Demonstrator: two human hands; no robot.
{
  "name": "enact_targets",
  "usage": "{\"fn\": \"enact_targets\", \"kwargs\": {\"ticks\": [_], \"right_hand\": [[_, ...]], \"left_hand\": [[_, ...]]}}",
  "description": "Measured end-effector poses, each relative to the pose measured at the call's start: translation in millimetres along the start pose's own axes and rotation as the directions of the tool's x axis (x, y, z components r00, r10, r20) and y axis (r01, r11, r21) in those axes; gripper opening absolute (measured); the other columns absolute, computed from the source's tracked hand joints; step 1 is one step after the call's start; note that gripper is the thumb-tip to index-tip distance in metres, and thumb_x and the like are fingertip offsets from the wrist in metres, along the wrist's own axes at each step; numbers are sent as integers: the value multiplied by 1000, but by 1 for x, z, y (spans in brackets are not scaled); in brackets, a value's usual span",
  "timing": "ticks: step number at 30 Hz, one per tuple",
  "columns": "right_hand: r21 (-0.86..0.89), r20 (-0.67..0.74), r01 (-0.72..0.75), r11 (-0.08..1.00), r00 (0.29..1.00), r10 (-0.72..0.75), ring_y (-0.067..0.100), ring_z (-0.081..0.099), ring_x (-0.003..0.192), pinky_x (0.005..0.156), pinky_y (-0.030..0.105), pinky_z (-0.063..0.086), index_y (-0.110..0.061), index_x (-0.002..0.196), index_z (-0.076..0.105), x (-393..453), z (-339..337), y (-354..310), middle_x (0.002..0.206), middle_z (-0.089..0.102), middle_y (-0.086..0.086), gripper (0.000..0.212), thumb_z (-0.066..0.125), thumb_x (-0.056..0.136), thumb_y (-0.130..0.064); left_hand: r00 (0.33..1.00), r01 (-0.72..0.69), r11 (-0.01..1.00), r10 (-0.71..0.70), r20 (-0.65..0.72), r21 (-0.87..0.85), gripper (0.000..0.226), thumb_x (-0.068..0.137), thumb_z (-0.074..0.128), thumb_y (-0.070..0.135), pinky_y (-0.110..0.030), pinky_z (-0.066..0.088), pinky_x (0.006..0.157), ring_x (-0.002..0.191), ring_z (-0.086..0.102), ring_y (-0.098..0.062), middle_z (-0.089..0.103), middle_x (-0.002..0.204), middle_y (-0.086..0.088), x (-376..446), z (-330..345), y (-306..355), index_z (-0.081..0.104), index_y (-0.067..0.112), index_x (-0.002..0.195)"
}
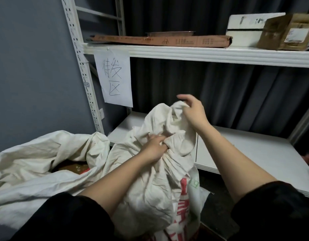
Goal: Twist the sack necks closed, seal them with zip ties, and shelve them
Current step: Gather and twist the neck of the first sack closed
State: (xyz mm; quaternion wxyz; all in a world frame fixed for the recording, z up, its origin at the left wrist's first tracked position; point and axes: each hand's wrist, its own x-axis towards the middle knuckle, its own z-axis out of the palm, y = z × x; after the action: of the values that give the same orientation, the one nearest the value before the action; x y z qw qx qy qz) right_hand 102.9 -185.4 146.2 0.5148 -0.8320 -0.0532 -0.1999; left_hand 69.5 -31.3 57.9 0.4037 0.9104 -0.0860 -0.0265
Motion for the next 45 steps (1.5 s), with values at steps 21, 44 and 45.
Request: {"fn": "enact_targets", "kwargs": {"ticks": [21,44,45], "right_hand": [[56,-159,445,894,888,-432,-5,49,92,82,11,37,-27,54,48,-3,-31,-39,93,51,-11,43,44,73,12],[-144,-429,212,967,867,-254,8,37,52,57,31,29,-21,67,43,-3,-71,-13,54,37,-5,22,47,88,-25],[-132,-451,206,970,859,-244,7,37,51,56,31,27,-21,66,41,-2,-73,-13,54,36,-6,23,46,89,-23]], "left_hand": [[931,-172,985,170,322,-21,31,91,58,21,-25,43,98,112,56,-10,62,122,4,25,-99,54,61,17,121],[984,18,988,10,180,-155,20,94,50,36,-14,38,54,64,52,-6,57,76,8,6,-124,16,59,19,93],[983,-11,1000,10,185,4,17,95,50,27,-14,34,49,58,44,-6,51,69,7,8,-124,10,58,17,83]]}}
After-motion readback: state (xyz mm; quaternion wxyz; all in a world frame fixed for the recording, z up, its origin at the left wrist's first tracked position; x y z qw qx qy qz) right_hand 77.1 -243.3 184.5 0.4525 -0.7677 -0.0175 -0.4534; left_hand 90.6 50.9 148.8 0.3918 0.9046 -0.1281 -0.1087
